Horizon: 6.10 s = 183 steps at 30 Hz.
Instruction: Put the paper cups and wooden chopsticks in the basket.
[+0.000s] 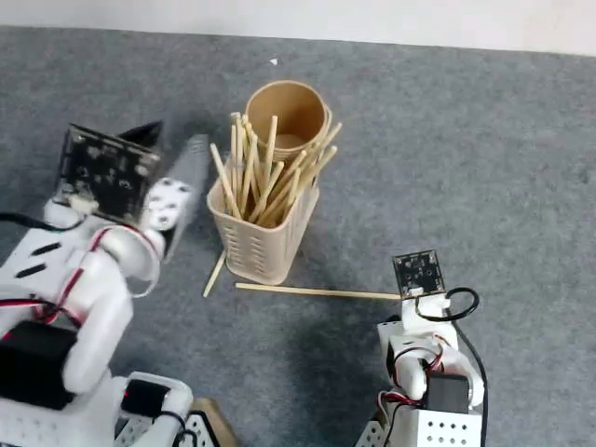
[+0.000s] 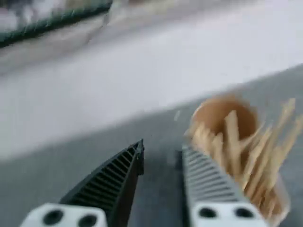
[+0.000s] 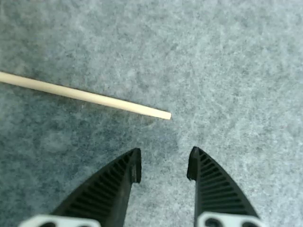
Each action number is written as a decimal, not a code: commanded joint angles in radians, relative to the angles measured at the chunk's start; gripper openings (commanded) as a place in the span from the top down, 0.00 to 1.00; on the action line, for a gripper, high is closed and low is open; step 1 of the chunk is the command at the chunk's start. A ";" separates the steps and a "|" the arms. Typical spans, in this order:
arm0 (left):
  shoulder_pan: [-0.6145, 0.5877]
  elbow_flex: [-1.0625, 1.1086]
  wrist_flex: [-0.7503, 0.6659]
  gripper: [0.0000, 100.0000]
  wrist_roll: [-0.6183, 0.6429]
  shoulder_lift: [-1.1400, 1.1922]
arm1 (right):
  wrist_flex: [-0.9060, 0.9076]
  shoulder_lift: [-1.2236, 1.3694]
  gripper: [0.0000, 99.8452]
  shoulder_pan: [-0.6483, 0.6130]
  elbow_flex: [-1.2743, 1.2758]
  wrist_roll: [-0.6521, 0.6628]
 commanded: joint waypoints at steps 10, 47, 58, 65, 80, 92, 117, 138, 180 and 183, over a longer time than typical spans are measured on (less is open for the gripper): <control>-0.186 0.433 0.077 0.82 -0.137 0.346 | 0.005 -0.012 0.83 0.012 0.117 0.009; -0.140 0.366 -0.130 0.87 -0.061 0.754 | 0.005 -0.012 0.83 0.012 0.117 0.009; -0.133 0.414 -0.054 0.86 0.075 0.567 | 0.005 -0.012 0.83 0.012 0.117 0.009; -0.119 0.414 -0.057 0.86 0.198 0.670 | 0.005 -0.012 0.83 0.012 0.117 0.009; 0.010 0.325 -0.169 0.86 0.272 0.993 | 0.005 -0.012 0.83 0.012 0.117 0.009; 0.012 0.222 -0.014 0.81 0.269 1.006 | 0.005 -0.012 0.83 0.012 0.117 0.009; -0.087 0.001 -0.029 0.91 0.233 1.359 | 0.005 -0.012 0.83 0.012 0.117 0.009; -0.159 -0.780 0.388 1.00 0.127 1.377 | 0.005 -0.012 0.83 0.012 0.117 0.009; 0.415 -1.155 0.511 1.00 0.218 0.848 | 0.005 -0.012 0.83 0.012 0.117 0.009; 0.418 -1.047 0.509 1.00 0.212 0.722 | 0.005 -0.012 0.83 0.012 0.117 0.009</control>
